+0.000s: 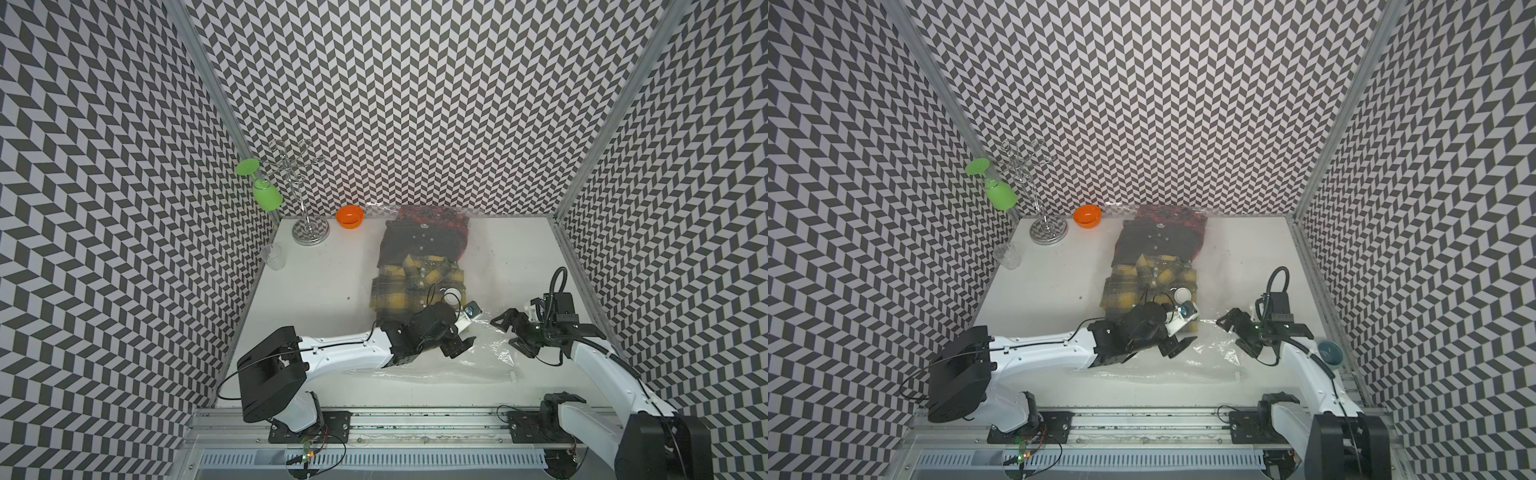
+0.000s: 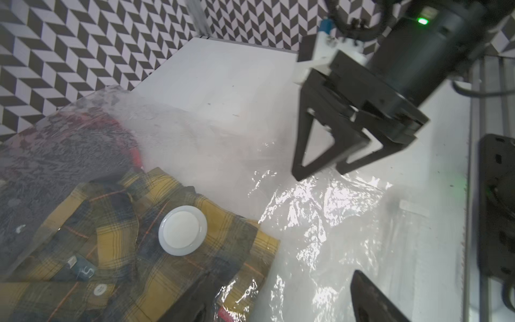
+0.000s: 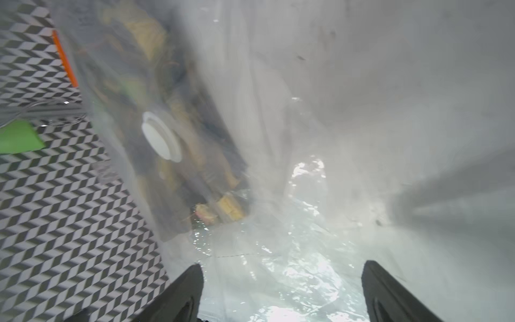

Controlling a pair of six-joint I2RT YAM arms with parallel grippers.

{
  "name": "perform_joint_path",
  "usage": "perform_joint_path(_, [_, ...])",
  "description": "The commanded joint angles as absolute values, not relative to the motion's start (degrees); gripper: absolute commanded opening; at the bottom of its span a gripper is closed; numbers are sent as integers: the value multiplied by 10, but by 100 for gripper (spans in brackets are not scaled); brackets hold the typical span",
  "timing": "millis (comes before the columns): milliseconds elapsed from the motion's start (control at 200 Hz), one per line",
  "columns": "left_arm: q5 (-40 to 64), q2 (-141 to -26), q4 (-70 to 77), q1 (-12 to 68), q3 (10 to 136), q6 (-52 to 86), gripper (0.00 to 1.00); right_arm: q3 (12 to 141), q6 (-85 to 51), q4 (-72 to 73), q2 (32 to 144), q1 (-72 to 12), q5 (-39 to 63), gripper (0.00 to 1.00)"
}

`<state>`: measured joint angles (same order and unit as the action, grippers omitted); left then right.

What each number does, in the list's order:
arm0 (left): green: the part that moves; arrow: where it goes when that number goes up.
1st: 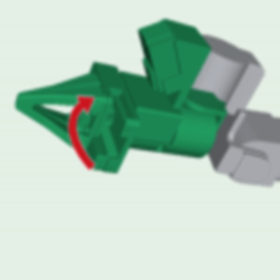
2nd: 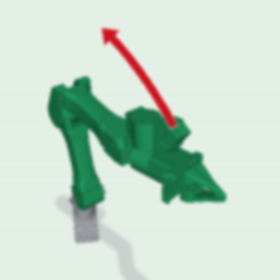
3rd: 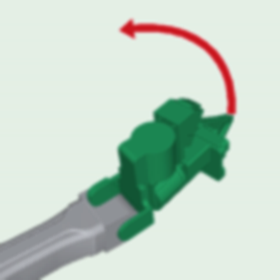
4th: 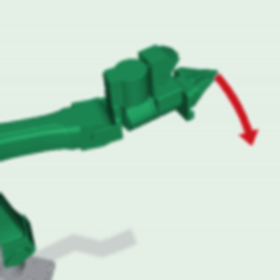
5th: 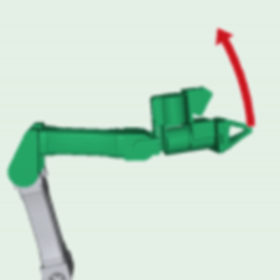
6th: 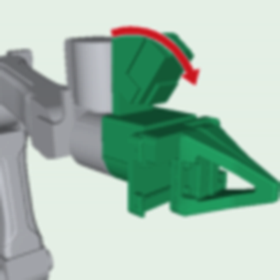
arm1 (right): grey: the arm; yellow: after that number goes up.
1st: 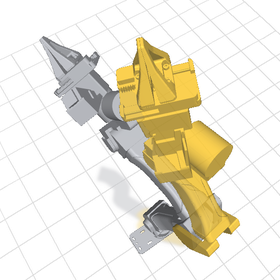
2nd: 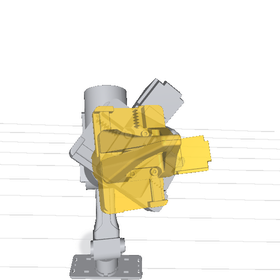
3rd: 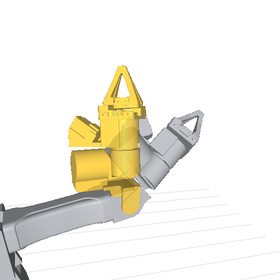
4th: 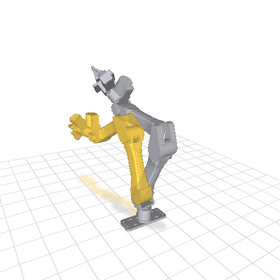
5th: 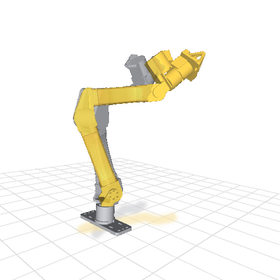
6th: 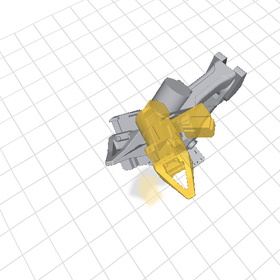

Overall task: Place the folded shirt into the vacuum bag
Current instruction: Close the vacuum bag at the center of the board.

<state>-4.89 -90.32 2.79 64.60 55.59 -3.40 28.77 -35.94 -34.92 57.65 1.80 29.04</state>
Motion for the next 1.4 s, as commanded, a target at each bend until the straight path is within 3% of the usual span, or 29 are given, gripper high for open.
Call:
perform_joint_path(0, [-57, -950, 24, 647, 591, 20, 78, 281, -369, -367, 560, 21, 188, 91])
perform_joint_path(315, [-17, -1000, 65, 582, 569, 98, 74, 239, -363, -383, 543, 23, 212, 91])
perform_joint_path(666, [-15, -1061, 108, 581, 536, 102, 74, 179, -302, -269, 545, 22, 426, 79])
perform_joint_path(921, [-11, -1053, 97, 579, 540, 95, 74, 212, -318, -260, 474, 22, 450, 59])
perform_joint_path(1147, [-9, -1011, 116, 579, 523, 75, 74, 225, -276, -291, 568, 22, 394, 51])
perform_joint_path(1397, [-33, -920, 143, 596, 482, -18, 74, 260, -323, -292, 542, 22, 448, 14])
